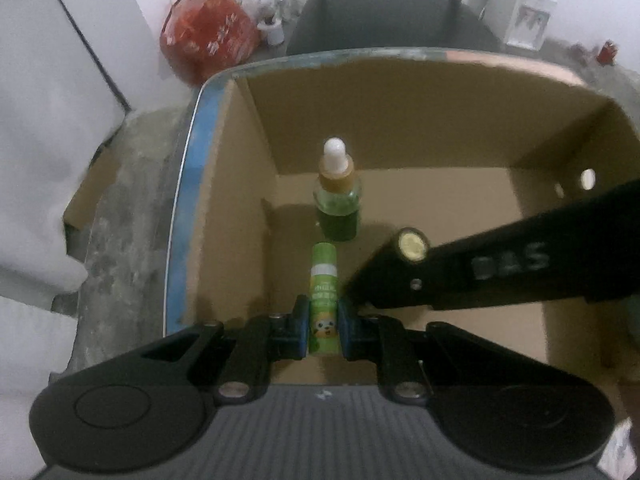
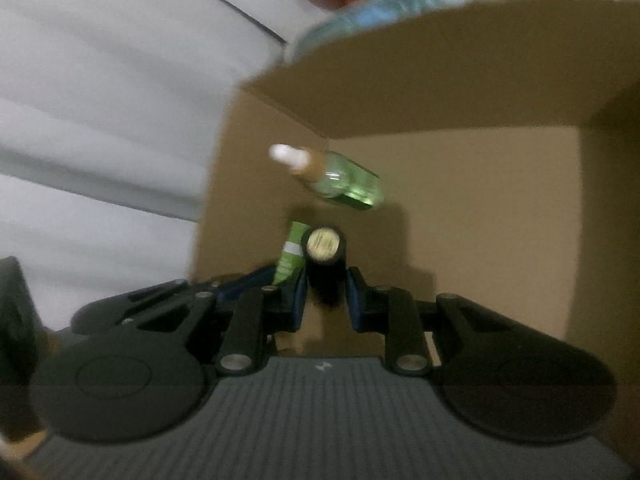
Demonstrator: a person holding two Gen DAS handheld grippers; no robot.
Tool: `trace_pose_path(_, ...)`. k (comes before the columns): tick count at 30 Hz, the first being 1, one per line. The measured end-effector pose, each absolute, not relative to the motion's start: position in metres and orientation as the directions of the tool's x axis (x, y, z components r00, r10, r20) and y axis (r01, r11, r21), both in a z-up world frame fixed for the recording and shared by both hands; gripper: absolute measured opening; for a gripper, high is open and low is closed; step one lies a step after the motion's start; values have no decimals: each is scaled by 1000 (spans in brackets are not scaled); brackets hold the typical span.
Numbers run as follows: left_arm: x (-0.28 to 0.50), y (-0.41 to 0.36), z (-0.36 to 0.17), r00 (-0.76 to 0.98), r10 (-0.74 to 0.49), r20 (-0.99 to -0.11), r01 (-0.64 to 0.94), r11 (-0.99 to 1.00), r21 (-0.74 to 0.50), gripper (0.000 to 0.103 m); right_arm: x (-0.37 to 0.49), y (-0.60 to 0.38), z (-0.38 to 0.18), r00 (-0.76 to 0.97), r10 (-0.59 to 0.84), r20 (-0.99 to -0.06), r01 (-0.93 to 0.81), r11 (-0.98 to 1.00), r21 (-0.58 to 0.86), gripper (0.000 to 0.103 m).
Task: Organize rigid objects
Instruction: 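Carry the glue stick and black tube into the box and open both grippers, then withdraw both grippers from the box back toward the table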
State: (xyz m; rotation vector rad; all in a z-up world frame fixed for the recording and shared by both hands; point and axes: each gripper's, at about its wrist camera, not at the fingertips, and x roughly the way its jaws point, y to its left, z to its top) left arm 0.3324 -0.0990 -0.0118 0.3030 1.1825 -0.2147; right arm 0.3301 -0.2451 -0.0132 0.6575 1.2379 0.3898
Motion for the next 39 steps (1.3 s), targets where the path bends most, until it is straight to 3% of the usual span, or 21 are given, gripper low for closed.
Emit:
trace_pose_path(4, 330, -109, -13, 404, 57, -913, 332, 921, 204, 19, 332, -237, -24, 268, 593, -759, 87, 770, 632, 21)
trace_pose_path(9, 321, -109, -6, 413, 34, -910, 339, 922, 189, 28, 332, -234, -17, 275, 592, -758, 75, 772, 631, 27)
trace_pose_path(12, 312, -107, 4, 445, 39, -895, 330, 922, 204, 45, 322, -239, -8, 292, 587, -755, 68, 775, 629, 29)
trace_pose_path(21, 273, -91, 55, 527, -44, -849, 323, 934, 152, 45, 266, -273, 39, 391, 599, -699, 21, 753, 658, 31)
trace_pose_path(31, 159, -64, 112, 607, -309, -732, 416, 909, -38, 48, 166, -337, 99, 527, 650, -547, -95, 685, 722, 32)
trace_pose_path(36, 97, -60, 97, 571, -437, -695, 486, 862, -144, 49, 90, -371, 82, 577, 684, -447, -128, 616, 777, 33)
trace_pose_path(39, 76, -72, 69, 534, -456, -712, 508, 846, -161, 49, 52, -381, 48, 598, 668, -442, -83, 600, 795, 35)
